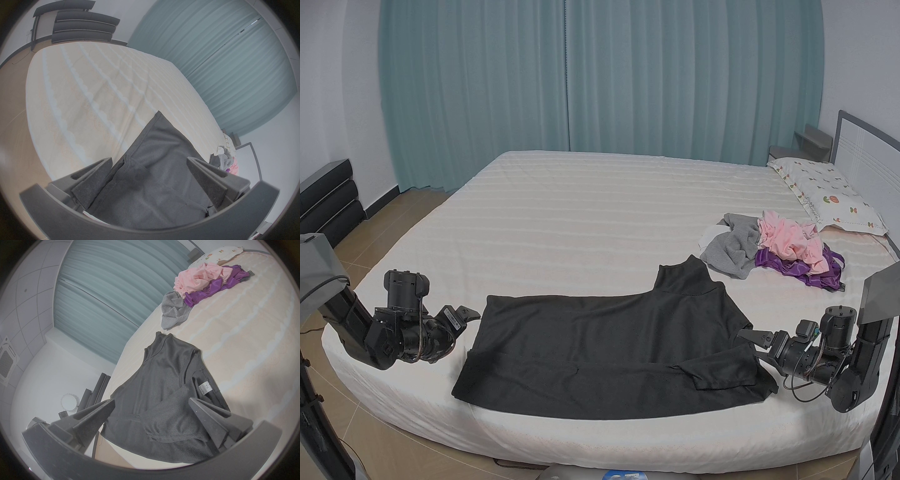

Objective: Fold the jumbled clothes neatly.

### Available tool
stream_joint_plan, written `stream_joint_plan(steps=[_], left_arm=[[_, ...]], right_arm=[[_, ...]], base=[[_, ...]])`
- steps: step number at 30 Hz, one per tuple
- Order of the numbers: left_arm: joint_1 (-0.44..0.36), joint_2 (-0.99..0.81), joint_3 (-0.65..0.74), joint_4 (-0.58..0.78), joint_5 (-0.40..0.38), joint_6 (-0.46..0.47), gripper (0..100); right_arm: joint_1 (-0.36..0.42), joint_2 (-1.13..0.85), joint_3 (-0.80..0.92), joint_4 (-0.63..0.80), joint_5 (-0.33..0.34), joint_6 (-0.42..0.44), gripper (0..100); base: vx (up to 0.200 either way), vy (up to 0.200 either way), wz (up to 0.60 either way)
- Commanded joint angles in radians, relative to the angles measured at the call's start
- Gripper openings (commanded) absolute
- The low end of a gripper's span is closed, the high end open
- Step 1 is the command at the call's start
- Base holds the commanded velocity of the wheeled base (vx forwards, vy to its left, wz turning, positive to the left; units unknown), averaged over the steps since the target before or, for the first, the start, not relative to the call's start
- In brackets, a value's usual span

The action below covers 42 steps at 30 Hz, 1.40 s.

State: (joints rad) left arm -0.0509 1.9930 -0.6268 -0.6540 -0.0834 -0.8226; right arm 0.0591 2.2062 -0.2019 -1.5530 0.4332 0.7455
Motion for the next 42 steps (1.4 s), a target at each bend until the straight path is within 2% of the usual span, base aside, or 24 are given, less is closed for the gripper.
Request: stream_joint_plan(steps=[1, 10, 17, 23, 26, 31, 37, 42], left_arm=[[0.000, 0.009, -0.094, 0.008, -0.002, 0.000, 100], [0.006, 0.175, -0.332, 0.014, -0.010, 0.019, 100], [-0.006, 0.181, -0.326, 0.010, 0.001, 0.023, 100], [-0.015, 0.175, -0.295, 0.005, -0.002, 0.029, 100], [-0.015, 0.184, -0.298, 0.004, -0.004, 0.034, 100], [-0.014, 0.199, -0.324, 0.011, -0.015, 0.036, 100], [-0.009, 0.267, -0.373, 0.013, -0.015, 0.115, 100], [-0.003, 0.331, -0.444, 0.013, -0.016, 0.134, 100]], right_arm=[[0.002, 0.003, 0.001, -0.010, -0.001, 0.000, 100], [0.008, 0.009, 0.001, -0.010, 0.001, 0.000, 100], [0.008, 0.012, 0.001, -0.010, 0.001, 0.002, 100], [0.008, 0.015, 0.001, -0.010, 0.001, 0.000, 100], [0.008, 0.015, 0.001, -0.010, 0.001, 0.000, 100], [0.014, 0.015, 0.002, -0.010, 0.001, 0.002, 100], [0.016, 0.017, 0.002, -0.010, 0.001, 0.002, 100], [0.018, 0.017, 0.004, -0.010, 0.001, 0.002, 100]], base=[[0.000, 0.000, 0.00], [0.000, 0.000, 0.00], [0.000, 0.000, 0.00], [0.200, 0.000, 0.00], [0.000, 0.000, 0.00], [0.000, 0.000, 0.00], [0.000, 0.000, 0.00], [0.000, 0.000, 0.00]])
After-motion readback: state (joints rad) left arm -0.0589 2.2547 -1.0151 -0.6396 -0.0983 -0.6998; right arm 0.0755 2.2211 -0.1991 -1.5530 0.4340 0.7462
